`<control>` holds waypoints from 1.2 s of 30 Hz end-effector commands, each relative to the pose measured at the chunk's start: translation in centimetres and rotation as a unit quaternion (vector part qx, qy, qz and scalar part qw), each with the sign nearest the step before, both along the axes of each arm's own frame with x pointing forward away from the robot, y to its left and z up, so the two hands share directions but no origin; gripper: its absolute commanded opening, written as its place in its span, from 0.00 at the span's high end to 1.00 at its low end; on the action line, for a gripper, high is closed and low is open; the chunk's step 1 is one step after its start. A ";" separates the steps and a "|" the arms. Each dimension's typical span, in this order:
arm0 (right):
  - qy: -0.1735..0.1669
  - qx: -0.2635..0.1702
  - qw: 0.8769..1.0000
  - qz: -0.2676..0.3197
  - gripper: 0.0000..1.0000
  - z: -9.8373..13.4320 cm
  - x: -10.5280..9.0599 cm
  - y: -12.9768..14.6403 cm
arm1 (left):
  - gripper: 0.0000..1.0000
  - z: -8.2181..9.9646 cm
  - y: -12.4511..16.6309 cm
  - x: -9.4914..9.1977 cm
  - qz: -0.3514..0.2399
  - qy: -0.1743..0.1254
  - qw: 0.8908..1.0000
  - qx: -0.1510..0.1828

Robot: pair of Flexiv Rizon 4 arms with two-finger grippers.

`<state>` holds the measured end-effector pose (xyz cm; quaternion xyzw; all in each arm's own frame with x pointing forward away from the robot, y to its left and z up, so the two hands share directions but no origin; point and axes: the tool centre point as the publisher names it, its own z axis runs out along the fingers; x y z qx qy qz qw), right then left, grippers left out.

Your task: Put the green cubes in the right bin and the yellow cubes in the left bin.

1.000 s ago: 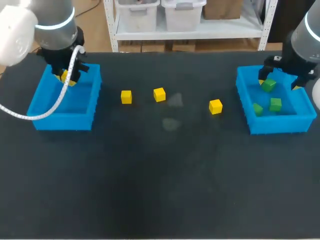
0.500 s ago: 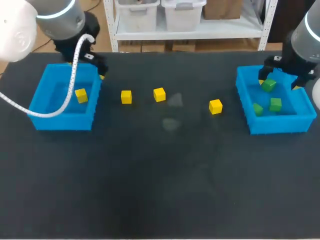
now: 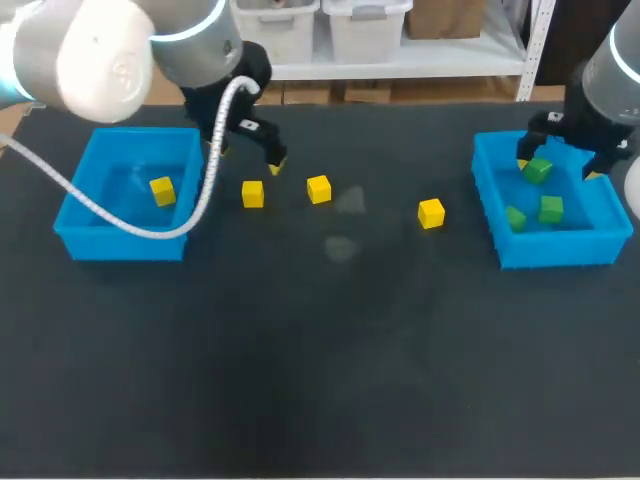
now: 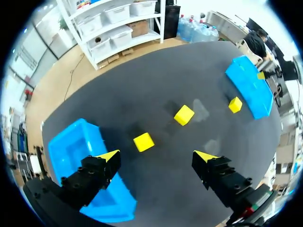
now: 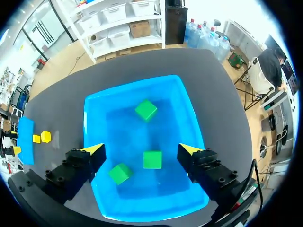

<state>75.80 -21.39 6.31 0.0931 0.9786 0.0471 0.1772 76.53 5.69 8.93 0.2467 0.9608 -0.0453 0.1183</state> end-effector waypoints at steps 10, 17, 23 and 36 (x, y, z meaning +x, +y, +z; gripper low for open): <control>-0.003 -0.001 1.000 -0.002 0.00 0.0 -0.2 0.0 | 0.00 -3.4 -0.5 1.5 0.099 0.055 0.992 0.049; -0.003 -0.001 1.000 -0.002 0.00 0.0 -0.2 0.0 | 0.00 -4.5 -0.1 1.9 0.144 0.062 0.986 0.055; -0.003 -0.001 1.000 -0.002 0.00 0.0 -0.2 0.0 | 0.00 -6.3 1.1 1.7 0.157 0.077 0.983 0.064; -0.003 -0.001 1.000 -0.002 0.00 0.0 -0.2 0.0 | 0.00 -9.4 1.6 2.2 0.175 0.092 0.979 0.059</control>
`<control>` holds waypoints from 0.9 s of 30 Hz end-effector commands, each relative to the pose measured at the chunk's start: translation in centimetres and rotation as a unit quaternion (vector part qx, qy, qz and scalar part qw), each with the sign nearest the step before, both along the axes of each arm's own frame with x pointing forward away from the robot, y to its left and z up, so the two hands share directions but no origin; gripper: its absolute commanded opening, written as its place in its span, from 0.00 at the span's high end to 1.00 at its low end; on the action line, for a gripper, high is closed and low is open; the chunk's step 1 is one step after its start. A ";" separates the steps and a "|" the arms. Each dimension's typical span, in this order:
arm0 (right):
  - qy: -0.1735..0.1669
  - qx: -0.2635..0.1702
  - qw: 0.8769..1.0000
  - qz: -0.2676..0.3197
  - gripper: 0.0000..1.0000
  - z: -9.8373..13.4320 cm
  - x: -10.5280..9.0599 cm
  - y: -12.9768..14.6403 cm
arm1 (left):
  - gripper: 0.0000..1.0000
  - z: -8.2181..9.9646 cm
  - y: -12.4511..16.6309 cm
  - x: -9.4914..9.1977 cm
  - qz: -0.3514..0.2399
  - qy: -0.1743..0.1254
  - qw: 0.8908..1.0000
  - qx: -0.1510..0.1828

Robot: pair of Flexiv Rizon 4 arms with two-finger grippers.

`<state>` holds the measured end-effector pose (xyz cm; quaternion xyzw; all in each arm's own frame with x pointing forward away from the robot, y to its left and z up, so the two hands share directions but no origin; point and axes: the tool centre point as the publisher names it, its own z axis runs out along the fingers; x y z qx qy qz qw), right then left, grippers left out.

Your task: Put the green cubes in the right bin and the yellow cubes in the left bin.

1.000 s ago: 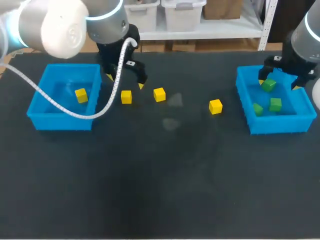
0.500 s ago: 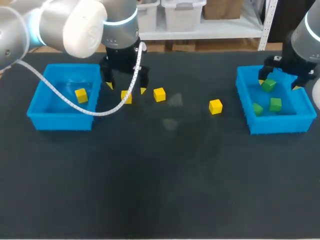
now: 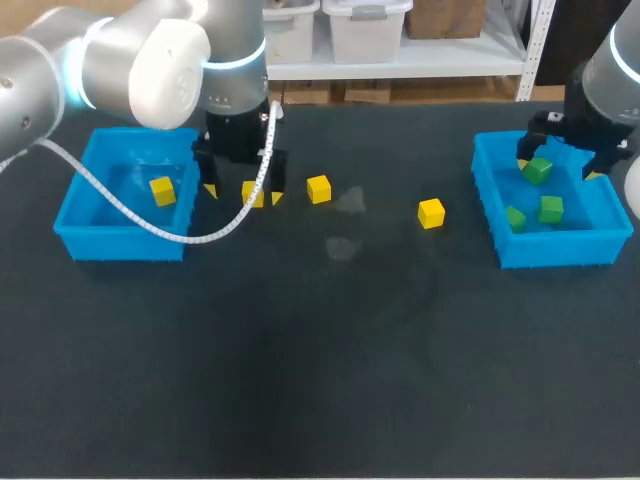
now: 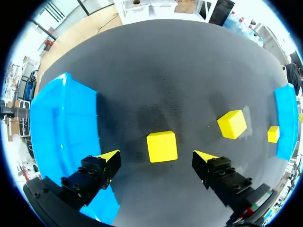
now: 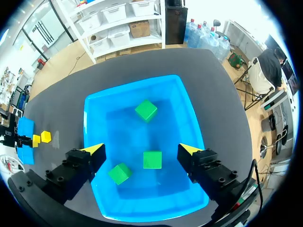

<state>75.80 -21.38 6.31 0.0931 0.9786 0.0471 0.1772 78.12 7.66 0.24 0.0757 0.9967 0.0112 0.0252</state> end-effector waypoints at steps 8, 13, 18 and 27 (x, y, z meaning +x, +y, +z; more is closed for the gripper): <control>-0.003 -0.001 1.000 -0.002 0.00 0.0 -0.2 0.0 | 0.69 -1.5 -1.5 1.5 -0.009 0.012 1.000 0.003; -0.003 -0.001 1.000 -0.002 0.00 0.0 -0.2 0.0 | 1.00 -1.6 -1.9 1.6 -0.023 0.013 1.000 0.005; -0.003 -0.001 1.000 -0.002 0.00 0.0 -0.2 0.0 | 1.00 -1.7 -1.8 1.6 -0.023 0.014 1.000 0.006; -0.003 -0.001 1.000 -0.002 0.00 0.0 -0.2 0.0 | 1.00 1.9 -0.9 0.8 -0.076 -0.023 0.997 -0.008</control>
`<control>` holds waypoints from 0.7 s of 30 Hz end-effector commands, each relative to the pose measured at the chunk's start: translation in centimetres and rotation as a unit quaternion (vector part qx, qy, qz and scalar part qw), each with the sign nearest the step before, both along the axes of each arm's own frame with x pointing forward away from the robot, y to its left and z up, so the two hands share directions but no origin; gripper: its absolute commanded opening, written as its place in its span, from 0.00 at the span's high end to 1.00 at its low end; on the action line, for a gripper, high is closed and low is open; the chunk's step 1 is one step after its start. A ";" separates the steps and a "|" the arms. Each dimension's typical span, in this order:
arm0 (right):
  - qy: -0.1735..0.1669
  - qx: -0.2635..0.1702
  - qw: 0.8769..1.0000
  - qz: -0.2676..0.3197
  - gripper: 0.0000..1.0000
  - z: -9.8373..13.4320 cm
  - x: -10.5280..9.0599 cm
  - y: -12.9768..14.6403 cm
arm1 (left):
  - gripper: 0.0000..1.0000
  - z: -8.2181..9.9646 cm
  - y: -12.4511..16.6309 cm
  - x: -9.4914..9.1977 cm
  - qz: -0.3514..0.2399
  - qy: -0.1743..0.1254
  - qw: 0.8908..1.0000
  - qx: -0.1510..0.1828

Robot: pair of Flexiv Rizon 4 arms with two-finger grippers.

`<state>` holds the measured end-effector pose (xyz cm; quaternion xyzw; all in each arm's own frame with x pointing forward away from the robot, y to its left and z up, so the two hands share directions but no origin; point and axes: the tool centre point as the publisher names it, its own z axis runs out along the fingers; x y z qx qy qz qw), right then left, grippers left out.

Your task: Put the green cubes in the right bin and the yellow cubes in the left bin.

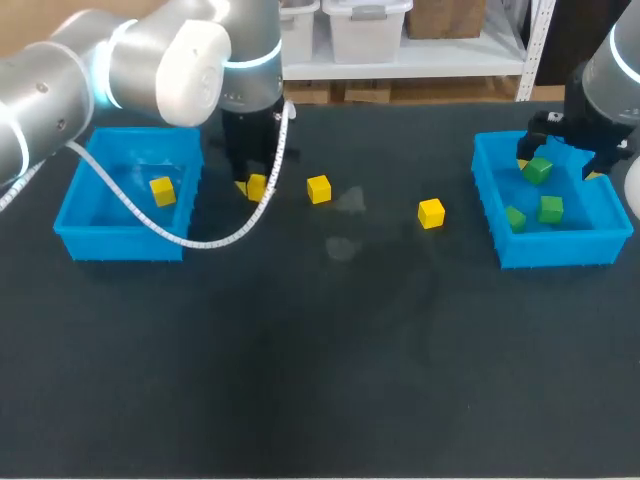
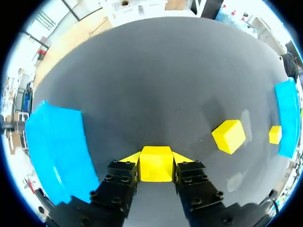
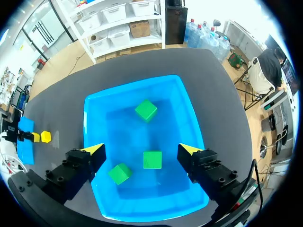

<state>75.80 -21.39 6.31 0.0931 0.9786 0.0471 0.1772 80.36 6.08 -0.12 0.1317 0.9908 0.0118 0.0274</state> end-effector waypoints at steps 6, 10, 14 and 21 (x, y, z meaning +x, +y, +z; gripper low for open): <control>-0.003 -0.001 1.000 -0.002 0.00 0.0 -0.2 0.0 | 1.00 8.1 2.4 -2.7 -0.051 -0.087 0.994 -0.040; -0.003 -0.001 1.000 -0.002 0.00 0.0 -0.2 0.0 | 1.00 11.7 4.3 -3.8 -0.060 -0.124 0.989 -0.055; -0.003 -0.001 1.000 -0.002 0.00 0.0 -0.2 0.0 | 1.00 13.4 7.5 -4.3 -0.046 -0.148 0.987 -0.041; -0.003 -0.001 1.000 -0.002 0.00 0.0 -0.2 0.0 | 1.00 12.2 13.5 -5.6 0.015 -0.140 0.990 -0.014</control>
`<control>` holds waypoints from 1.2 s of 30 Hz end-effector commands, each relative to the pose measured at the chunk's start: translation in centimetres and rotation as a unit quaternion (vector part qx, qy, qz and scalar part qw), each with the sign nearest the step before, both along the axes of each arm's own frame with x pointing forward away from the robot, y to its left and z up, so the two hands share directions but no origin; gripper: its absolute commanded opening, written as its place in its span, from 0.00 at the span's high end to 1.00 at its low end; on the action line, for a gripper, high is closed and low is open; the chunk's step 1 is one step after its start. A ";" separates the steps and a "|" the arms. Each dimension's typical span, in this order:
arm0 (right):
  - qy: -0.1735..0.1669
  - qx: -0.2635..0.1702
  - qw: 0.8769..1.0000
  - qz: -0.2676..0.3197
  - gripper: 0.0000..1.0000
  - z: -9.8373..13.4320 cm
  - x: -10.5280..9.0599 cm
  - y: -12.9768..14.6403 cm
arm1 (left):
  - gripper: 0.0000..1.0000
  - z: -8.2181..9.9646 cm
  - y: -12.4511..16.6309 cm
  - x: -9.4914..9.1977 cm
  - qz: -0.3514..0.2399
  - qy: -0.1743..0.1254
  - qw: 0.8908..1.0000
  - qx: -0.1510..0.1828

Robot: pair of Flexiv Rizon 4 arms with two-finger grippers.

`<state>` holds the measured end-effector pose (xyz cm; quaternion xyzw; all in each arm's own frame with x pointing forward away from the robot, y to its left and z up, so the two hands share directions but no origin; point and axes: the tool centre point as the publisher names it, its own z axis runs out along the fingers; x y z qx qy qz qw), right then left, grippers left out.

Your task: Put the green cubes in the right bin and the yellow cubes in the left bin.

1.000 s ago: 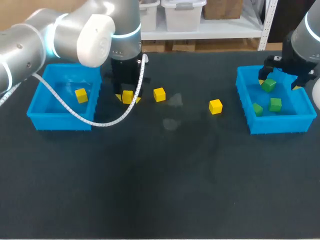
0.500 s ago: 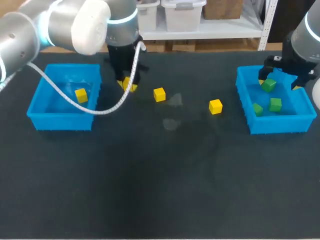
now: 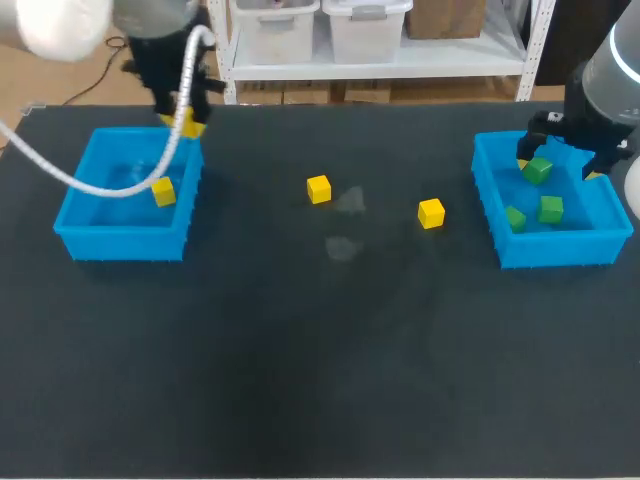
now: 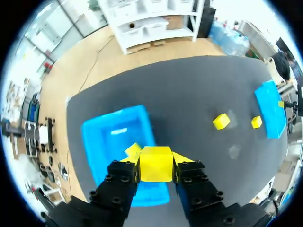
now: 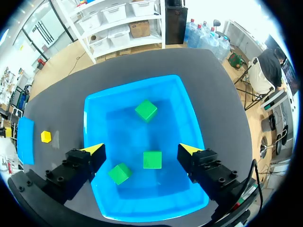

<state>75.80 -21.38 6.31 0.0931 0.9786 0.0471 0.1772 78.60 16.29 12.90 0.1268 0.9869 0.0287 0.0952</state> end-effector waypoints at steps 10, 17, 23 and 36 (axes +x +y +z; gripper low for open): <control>-0.003 -0.001 1.000 -0.002 0.00 0.0 -0.2 0.0 | 0.00 -4.1 6.4 -4.7 0.025 -0.027 0.999 0.018; -0.003 -0.001 1.000 -0.002 0.00 0.0 -0.2 0.0 | 0.00 -1.6 2.4 -3.1 -0.043 -0.050 0.998 0.002; -0.003 -0.001 1.000 -0.002 0.00 0.0 -0.2 0.0 | 0.00 -0.1 -4.9 -1.7 -0.158 -0.064 0.985 -0.030; -0.003 -0.001 1.000 -0.002 0.00 0.0 -0.2 0.0 | 0.00 -4.4 -17.6 0.5 -0.348 0.003 0.937 -0.043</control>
